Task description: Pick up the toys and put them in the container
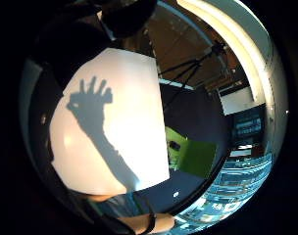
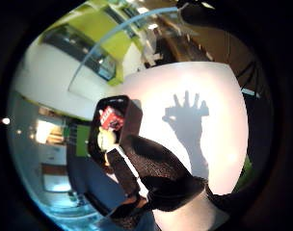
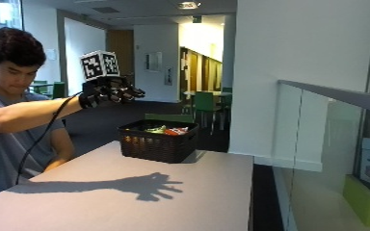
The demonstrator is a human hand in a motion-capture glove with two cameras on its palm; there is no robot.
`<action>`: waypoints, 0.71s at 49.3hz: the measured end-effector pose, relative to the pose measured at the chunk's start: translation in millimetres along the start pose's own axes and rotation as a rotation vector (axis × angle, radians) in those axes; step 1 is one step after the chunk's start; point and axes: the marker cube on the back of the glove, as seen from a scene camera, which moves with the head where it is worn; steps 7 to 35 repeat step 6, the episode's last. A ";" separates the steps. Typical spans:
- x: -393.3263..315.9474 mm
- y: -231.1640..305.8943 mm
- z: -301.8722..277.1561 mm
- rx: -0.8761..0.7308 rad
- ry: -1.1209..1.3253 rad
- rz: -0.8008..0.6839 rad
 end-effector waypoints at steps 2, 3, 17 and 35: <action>-1.0 1.6 -0.1 0.002 0.014 0.000; -1.2 2.2 -0.1 0.003 0.020 0.000; -1.3 3.1 -0.1 0.006 0.030 -0.002; -1.3 3.1 -0.1 0.006 0.030 -0.002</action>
